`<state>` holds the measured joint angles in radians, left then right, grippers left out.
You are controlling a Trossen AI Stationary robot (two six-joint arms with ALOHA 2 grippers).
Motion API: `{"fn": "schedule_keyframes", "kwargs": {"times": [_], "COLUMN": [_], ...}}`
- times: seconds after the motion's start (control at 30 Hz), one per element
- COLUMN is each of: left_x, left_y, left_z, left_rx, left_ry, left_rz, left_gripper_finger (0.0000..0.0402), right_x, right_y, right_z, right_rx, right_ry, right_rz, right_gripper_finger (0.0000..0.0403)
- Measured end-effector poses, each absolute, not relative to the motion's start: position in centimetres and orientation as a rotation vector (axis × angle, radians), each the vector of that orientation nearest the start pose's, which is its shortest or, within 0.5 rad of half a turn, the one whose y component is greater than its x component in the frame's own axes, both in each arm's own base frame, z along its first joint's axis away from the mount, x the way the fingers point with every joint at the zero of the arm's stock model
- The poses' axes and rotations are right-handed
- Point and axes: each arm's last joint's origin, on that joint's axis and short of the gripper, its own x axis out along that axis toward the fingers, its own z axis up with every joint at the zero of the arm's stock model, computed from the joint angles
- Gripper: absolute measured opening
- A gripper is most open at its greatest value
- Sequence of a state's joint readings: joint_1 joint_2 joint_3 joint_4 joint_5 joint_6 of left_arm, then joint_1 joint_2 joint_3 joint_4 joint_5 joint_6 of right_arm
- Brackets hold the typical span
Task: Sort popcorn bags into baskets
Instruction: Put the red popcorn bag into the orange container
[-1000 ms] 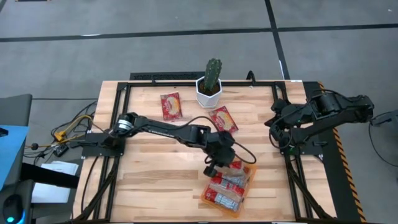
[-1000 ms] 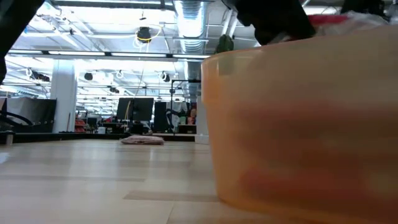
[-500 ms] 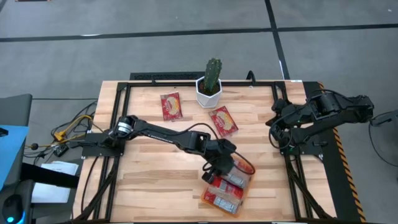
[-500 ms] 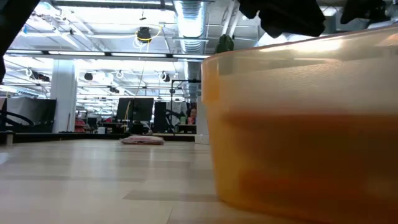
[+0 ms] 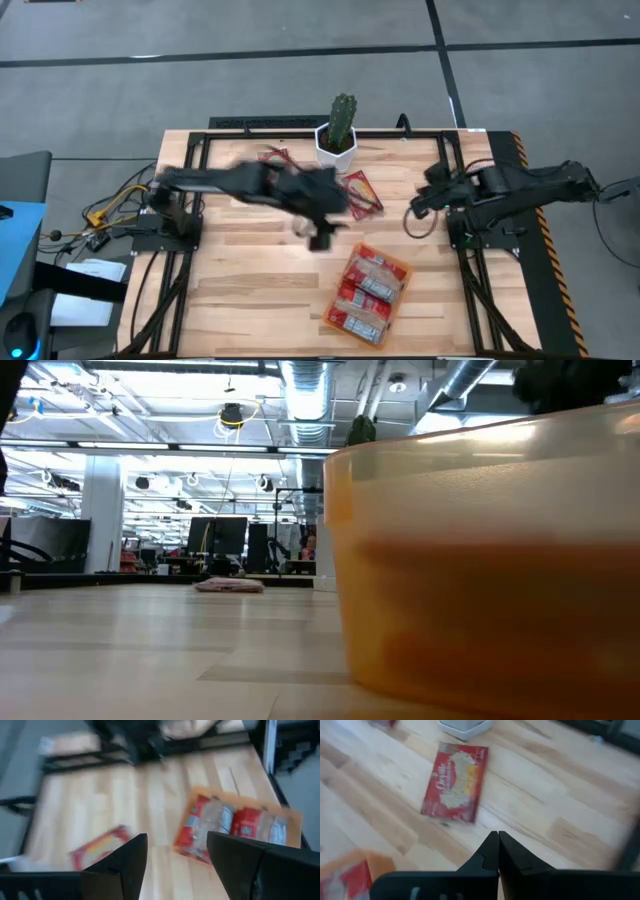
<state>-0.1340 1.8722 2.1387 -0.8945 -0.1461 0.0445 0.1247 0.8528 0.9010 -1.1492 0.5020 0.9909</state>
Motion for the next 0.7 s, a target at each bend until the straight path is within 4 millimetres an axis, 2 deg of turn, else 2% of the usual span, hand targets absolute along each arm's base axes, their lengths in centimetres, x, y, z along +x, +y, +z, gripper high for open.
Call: {"fn": "schedule_keyframes", "kwargs": {"times": [0.1,0.17,0.2,0.3,0.47,0.63,0.7], "left_x": [34.8,32.6,31.7,29.0,26.4,24.4,23.7], "left_y": [-2.6,-1.1,-0.4,1.0,2.5,3.0,3.0], "left_z": [45.1,45.2,44.5,40.5,30.7,22.0,19.5], "left_rx": [0.095,0.038,0.003,-0.129,-0.428,-0.781,-0.869], "left_ry": [0.585,0.559,0.545,0.479,0.231,0.103,0.107], "left_rz": [0.098,0.174,0.204,0.278,0.375,0.455,0.518], "left_gripper_finger": [0.0192,0.0190,0.0190,0.0190,0.0190,0.0190,0.0190], "right_x": [14.9,16.0,16.6,17.9,19.8,21.3,21.9], "right_y": [-0.5,-1.2,-1.7,-3.2,-5.9,-8.3,-9.0], "right_z": [26.3,24.7,24.1,23.0,21.9,18.9,17.4], "right_rx": [0.596,0.632,0.652,0.679,0.639,0.640,0.645], "right_ry": [0.703,0.675,0.657,0.656,0.636,0.727,0.769], "right_rz": [-0.783,-0.745,-0.722,-0.699,-0.756,-0.854,-0.882], "right_gripper_finger": [0.0018,0.0021,0.0023,0.0027,0.0018,0.0013,0.0017]}}
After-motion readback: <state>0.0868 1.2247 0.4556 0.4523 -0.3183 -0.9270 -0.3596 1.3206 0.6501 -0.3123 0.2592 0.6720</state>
